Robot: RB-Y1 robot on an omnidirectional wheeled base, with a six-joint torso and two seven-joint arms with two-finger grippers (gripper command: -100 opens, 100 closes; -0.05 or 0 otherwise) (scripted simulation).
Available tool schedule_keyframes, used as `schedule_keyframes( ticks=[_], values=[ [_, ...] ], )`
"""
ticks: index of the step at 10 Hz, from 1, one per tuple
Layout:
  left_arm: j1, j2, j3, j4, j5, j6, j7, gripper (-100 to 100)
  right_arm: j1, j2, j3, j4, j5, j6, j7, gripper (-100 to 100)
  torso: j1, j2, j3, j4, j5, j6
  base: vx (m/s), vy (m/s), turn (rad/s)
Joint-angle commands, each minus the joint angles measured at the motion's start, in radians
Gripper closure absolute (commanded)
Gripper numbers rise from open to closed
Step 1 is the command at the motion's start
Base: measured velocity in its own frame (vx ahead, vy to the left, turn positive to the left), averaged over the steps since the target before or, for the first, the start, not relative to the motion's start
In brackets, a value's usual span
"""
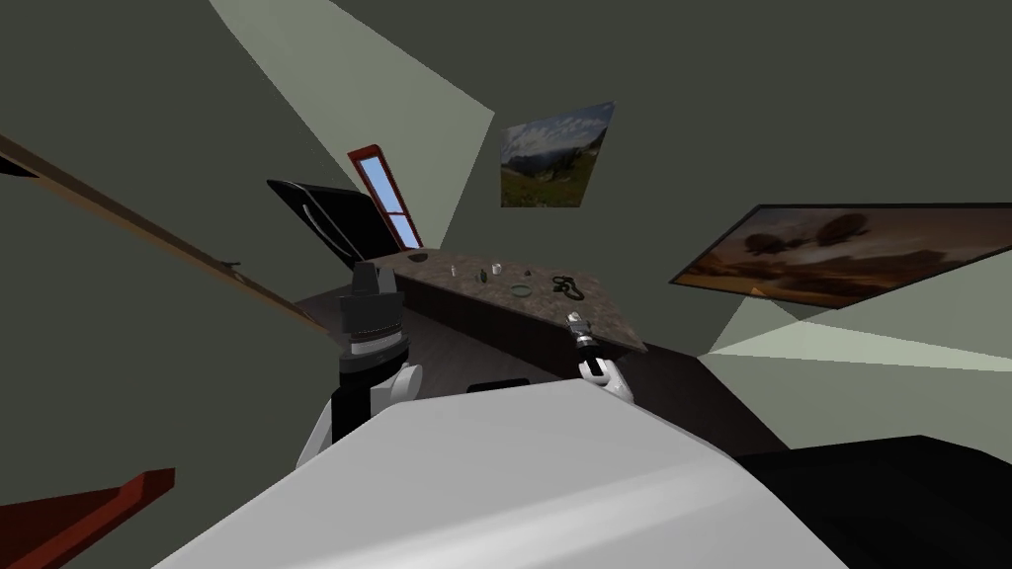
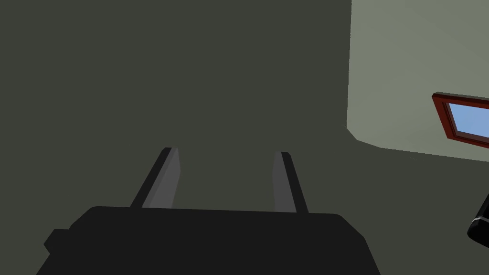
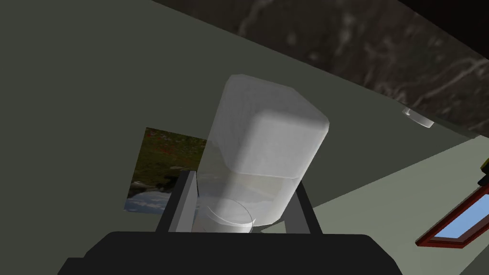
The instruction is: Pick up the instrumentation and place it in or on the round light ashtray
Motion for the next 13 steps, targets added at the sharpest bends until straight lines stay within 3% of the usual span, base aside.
schedule_keyframes(
  ticks=[1,5,13],
  values=[
    [0.0,0.0,0.0,0.0,0.0,0.0,0.0,0,-0.014,-0.002,-0.023,-0.001,0.001,0.011,0.011,100,0.0,0.0,0.0,0.0,0.0,0.0,0.021,0.182,-0.002],
    [0.0,0.0,0.0,0.0,0.0,0.0,0.0,0,-0.05,-0.006,-0.046,0.003,-0.012,0.049,0.018,100,-0.004,-0.015,-0.008,-0.003,-0.001,-0.001,0.145,0.163,-0.011],
    [0.0,0.0,0.0,0.0,0.0,0.0,0.0,0,-0.124,-0.001,-0.054,-0.009,-0.053,0.185,0.021,100,-0.006,-0.019,-0.011,-0.004,-0.003,-0.002,0.2,0.175,-0.046]
  ],
)
